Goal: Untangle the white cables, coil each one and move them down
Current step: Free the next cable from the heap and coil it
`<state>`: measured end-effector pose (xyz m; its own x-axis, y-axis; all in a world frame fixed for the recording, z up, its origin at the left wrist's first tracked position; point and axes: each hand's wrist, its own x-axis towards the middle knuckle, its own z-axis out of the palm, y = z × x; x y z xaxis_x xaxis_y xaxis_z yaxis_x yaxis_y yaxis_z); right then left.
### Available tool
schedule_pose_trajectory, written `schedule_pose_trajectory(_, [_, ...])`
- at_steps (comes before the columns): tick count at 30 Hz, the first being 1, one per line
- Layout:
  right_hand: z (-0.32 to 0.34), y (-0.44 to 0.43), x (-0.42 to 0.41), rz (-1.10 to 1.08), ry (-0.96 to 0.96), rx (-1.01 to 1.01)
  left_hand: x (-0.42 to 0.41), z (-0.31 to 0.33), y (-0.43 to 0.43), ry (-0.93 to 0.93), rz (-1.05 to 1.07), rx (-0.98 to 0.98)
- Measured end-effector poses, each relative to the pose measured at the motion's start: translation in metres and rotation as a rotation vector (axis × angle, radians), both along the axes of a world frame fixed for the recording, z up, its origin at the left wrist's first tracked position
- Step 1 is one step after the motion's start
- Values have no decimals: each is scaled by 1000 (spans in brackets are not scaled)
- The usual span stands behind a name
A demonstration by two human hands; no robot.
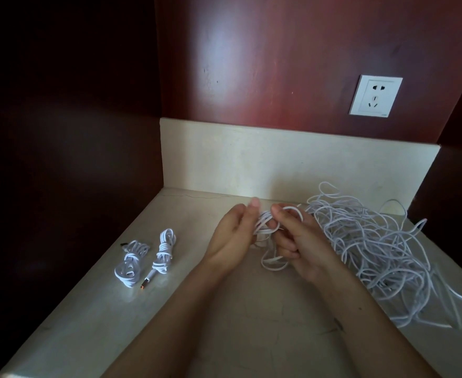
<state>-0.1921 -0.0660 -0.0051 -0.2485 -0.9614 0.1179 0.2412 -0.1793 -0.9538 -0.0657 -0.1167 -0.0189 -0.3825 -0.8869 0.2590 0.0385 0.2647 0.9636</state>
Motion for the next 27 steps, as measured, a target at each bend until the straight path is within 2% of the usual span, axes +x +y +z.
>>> schedule_pose_trajectory(4, [-2, 0, 6, -32, 41, 7, -2, -2, -9, -8, 100, -21])
schedule_pose_trajectory(8, [-3, 1, 4, -283, 290, -8, -3, -3, -15, 13, 84, 48])
schedule_pose_trajectory(10, [-5, -1, 1, -398, 446, -93, -1, -6, -20, -29, 93, 20])
schedule_pose_trajectory(12, [-7, -2, -1, -419, 529, -162, 3, -10, -25, -106, 77, -38])
schedule_pose_trajectory(14, [-8, -3, -2, -403, 549, -170, 8, -13, -26, -245, 13, -137])
schedule_pose_trajectory(16, [-9, -3, -3, -380, 525, -144, 9, -12, -21, -299, -105, -188])
schedule_pose_trajectory(19, [-9, -2, -3, -246, 310, -26, 8, -4, -11, -182, -238, -160])
schedule_pose_trajectory(21, [-10, -2, 0, -131, 193, 41, 8, 2, -5, -84, -243, -132])
schedule_pose_trajectory(24, [-13, -2, 6, -72, 329, 97, 8, 9, -2, 40, -187, -61])
schedule_pose_trajectory(27, [-18, -3, 12, -18, 489, 68, 9, 15, -4, 158, -67, -32])
